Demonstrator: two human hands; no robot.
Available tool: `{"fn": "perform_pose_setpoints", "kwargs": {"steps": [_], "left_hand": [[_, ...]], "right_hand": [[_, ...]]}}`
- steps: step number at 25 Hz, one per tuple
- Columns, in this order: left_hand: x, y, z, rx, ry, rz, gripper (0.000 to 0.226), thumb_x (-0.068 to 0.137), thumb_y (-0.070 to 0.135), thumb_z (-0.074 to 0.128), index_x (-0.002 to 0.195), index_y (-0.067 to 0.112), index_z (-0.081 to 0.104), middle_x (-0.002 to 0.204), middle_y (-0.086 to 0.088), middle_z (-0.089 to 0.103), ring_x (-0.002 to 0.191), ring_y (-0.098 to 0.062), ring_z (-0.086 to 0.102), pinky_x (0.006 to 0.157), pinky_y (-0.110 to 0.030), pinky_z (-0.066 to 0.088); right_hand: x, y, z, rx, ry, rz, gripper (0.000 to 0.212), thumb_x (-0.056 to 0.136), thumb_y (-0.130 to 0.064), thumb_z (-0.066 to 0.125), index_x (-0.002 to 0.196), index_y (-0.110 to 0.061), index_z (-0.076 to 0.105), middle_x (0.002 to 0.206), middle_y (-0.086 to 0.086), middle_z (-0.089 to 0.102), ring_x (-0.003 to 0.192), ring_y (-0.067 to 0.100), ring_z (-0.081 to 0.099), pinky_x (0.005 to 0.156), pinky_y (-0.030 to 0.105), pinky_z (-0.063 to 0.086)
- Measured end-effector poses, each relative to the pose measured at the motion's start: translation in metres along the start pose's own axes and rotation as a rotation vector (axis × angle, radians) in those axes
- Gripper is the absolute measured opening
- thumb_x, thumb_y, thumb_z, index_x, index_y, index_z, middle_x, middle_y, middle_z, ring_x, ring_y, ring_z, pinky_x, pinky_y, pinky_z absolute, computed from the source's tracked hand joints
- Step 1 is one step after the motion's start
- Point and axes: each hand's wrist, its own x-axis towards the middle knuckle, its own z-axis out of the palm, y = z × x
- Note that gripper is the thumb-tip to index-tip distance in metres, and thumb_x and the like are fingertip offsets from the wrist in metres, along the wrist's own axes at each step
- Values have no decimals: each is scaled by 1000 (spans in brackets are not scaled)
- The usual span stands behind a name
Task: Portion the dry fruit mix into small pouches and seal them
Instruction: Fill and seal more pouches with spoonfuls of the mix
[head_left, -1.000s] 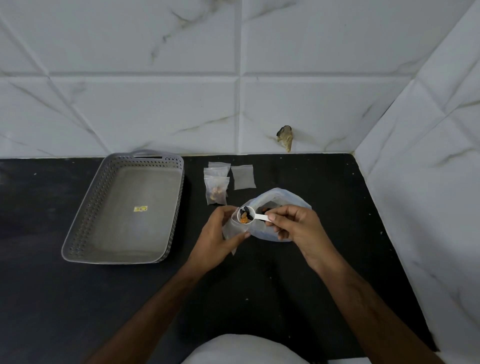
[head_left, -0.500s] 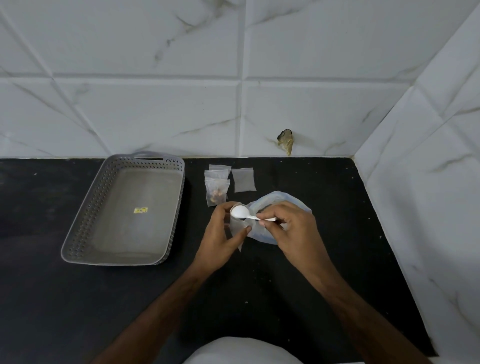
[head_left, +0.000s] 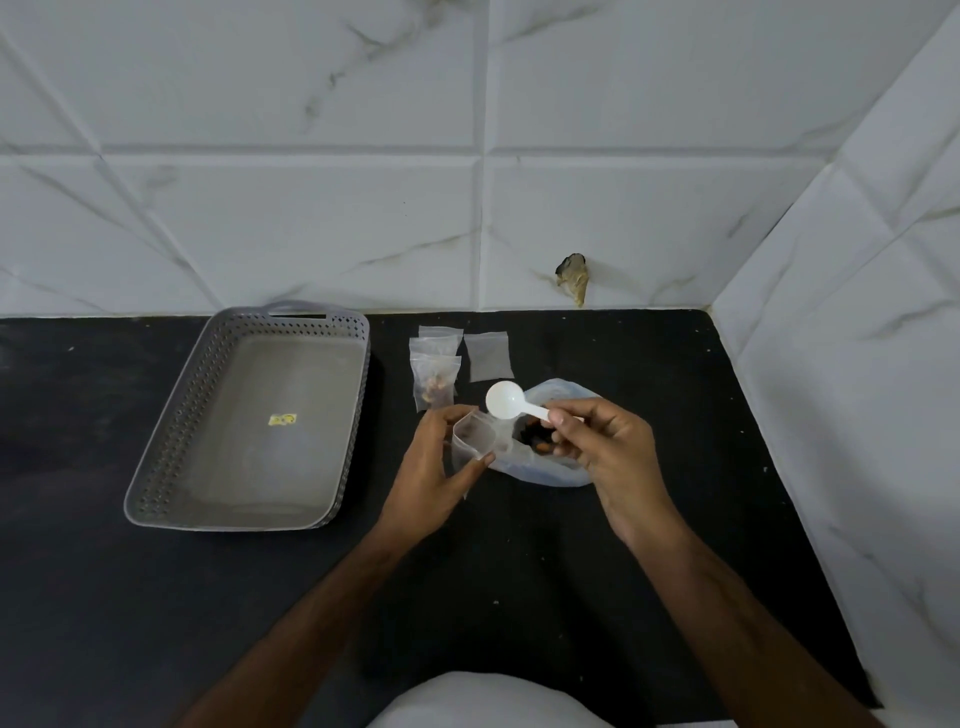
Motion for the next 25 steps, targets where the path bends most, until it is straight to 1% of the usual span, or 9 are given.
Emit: {"fn": "perform_pose_setpoints", "kwargs": {"steps": [2, 4, 8, 10, 15, 17, 19, 22, 25], "left_hand": [[-5, -17, -9, 106, -27, 4, 54, 88, 24, 77, 134, 25, 50, 131, 13, 54, 120, -2, 57, 94, -20, 52], [-11, -40, -20, 262, -48, -28, 56, 86, 23, 79, 134, 24, 50, 131, 11, 53, 116, -1, 57, 95, -26, 55], [-19, -78, -35, 439, -154, -177, 64, 84, 21, 79, 139, 22, 47, 134, 3, 51, 116, -8, 55, 98, -38, 55], [-19, -84, -36, 511, -234, -200, 66, 85, 24, 78, 142, 22, 44, 136, 1, 50, 120, -13, 55, 101, -43, 53], [-10, -75, -26, 830, -382, -317, 79, 87, 47, 69, 152, 28, 28, 147, 1, 41, 133, -22, 45, 110, -51, 40], [-6, -69, -22, 836, -418, -356, 91, 82, 56, 72, 155, 29, 24, 151, 2, 34, 138, -23, 39, 112, -53, 36], [0, -58, -17, 759, -390, -346, 96, 80, 62, 71, 156, 30, 22, 155, 3, 29, 142, -23, 33, 114, -52, 32], [17, -42, -1, 543, -277, -287, 79, 90, 56, 65, 154, 27, 29, 156, 0, 32, 143, -21, 35, 115, -52, 33], [45, -36, 19, 348, -324, -384, 65, 97, 40, 62, 152, 22, 33, 152, -7, 38, 140, -25, 44, 113, -54, 38]], "right_hand": [[6, 6, -9, 140, 42, 135, 12, 90, -3, 71, 99, -7, 77, 91, 10, 77, 77, 16, 67, 77, 31, 58], [10, 13, -20, 199, 83, 218, 11, 90, -4, 70, 96, -10, 78, 92, 9, 76, 80, 16, 67, 78, 30, 57], [19, 25, -46, 221, 175, 245, 11, 90, -6, 71, 99, -8, 75, 89, 8, 76, 80, 15, 67, 74, 27, 57], [24, 31, -54, 207, 191, 247, 13, 90, -7, 71, 103, -7, 74, 89, 7, 76, 75, 12, 66, 69, 23, 57], [31, 48, -66, -21, 231, 196, 13, 90, -5, 71, 100, -12, 76, 96, 9, 76, 84, 17, 68, 78, 33, 57], [31, 54, -69, -136, 224, 151, 16, 91, -2, 70, 100, -13, 76, 97, 6, 75, 87, 17, 70, 73, 27, 57], [33, 59, -71, -238, 192, 134, 22, 92, 0, 67, 102, -16, 76, 98, 2, 76, 88, 14, 72, 76, 26, 58], [36, 63, -68, -430, 60, 100, 27, 94, -1, 65, 105, -23, 75, 98, -5, 75, 88, 6, 72, 82, 26, 57], [43, 64, -47, -602, -59, 57, 24, 96, -6, 63, 110, -22, 73, 101, -9, 73, 91, 1, 70, 85, 22, 55]]}}
